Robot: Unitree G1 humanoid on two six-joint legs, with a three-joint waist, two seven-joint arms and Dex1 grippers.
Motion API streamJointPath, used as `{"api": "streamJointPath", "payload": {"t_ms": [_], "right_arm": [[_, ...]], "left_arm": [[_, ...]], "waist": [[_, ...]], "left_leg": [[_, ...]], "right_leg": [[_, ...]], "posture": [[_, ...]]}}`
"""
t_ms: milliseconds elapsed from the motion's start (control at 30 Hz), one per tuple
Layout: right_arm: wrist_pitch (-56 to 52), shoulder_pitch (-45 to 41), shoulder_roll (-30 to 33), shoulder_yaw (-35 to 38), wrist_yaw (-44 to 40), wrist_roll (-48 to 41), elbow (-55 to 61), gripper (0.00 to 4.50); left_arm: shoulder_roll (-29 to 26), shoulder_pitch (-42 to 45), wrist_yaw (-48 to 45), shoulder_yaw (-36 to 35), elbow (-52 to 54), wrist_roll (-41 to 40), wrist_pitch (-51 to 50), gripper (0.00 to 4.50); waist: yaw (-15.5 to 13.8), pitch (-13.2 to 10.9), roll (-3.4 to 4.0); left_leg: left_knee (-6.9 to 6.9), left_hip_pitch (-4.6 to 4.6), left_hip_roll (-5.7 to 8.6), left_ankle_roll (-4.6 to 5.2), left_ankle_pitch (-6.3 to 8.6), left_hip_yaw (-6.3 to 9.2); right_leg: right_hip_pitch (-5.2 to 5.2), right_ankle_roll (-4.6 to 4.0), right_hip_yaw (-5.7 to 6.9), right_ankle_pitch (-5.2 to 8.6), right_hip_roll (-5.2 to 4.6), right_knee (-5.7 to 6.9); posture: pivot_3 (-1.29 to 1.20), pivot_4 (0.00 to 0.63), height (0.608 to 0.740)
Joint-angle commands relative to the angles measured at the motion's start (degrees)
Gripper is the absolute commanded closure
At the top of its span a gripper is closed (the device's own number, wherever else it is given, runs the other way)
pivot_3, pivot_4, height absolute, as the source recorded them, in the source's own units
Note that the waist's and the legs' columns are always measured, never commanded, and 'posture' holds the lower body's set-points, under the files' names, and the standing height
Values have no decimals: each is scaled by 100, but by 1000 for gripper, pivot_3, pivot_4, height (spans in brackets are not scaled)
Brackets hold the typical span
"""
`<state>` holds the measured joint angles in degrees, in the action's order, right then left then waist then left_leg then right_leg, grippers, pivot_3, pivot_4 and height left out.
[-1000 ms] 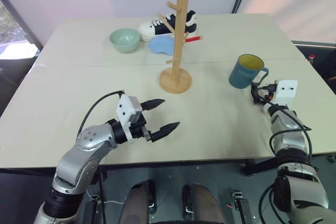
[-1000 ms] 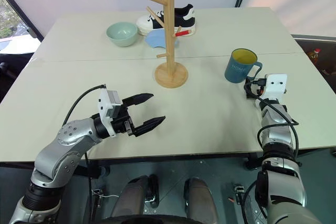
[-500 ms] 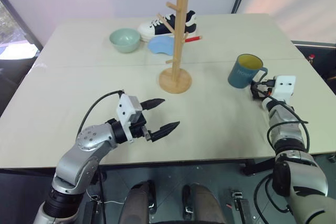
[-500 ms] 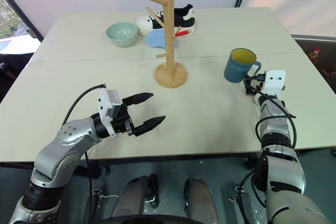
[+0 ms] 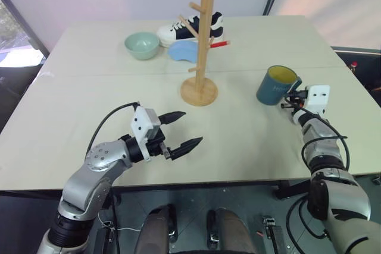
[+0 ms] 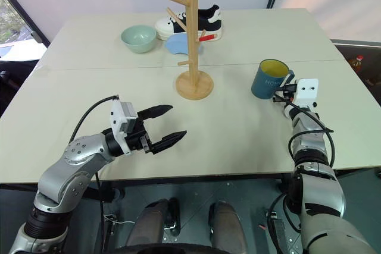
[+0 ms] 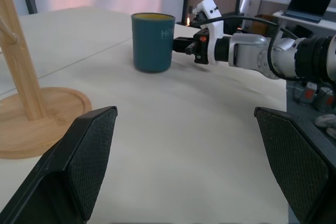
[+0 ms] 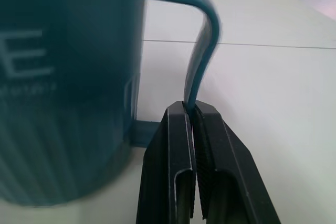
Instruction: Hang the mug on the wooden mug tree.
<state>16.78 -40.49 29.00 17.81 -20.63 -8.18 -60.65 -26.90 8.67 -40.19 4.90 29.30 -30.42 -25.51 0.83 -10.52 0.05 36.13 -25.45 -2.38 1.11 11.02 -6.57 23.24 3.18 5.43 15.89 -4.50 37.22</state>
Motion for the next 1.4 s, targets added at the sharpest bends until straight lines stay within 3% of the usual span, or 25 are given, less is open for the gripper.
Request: {"api": "streamJointPath", "payload": {"t_ms": [33,100,233,400,833,1200,1400], "right_arm": [[265,186,118,-242,-255,118,860,4432],[315,373,197,-504,-530,255,1508,4432],[-44,627,544,-1239,-1999,21,3811,4432],[-743,-29,730,-1689,-2552,61,4782,4432],[-432,-1521,564,-2091,-2969,428,3233,4432],[73,-2083,472,-2165,-3176,663,2219,4432],[61,-1984,531,-2064,-3552,467,2364,4432]], "left_arm": [[-56,-29,13,-174,85,35,130,0],[-97,-56,22,-267,42,50,162,0],[-298,-129,-110,-751,-286,8,314,0],[-464,-24,-357,-1172,-500,-225,452,0],[-500,89,-227,-1514,-81,-840,190,0],[-520,41,-90,-1500,78,-891,155,0],[-527,39,-94,-1496,90,-908,146,0]], "waist": [[-5,0,0],[-4,-1,2],[34,-14,24],[3,-14,24],[1,-17,11],[13,-17,11],[5,-17,11]], "left_leg": [[0,0,0,0,0,0],[-1,-1,0,0,0,0],[-3,-1,-2,0,0,0],[-2,4,-13,-14,7,1],[-7,-12,0,-1,5,-2],[-2,-8,-2,-2,2,-5],[-2,-8,-1,-2,2,-6]], "right_leg": [[0,0,0,0,0,0],[1,1,0,0,-1,0],[8,1,-2,0,0,6],[11,-3,0,1,7,10],[15,-6,1,0,-12,-4],[14,-3,1,-1,-7,4],[13,-2,1,-2,-7,3]], "posture": [[0,150,730],[0,150,730],[0,150,730],[0,150,730],[0,150,730],[0,150,730],[0,150,730]]}}
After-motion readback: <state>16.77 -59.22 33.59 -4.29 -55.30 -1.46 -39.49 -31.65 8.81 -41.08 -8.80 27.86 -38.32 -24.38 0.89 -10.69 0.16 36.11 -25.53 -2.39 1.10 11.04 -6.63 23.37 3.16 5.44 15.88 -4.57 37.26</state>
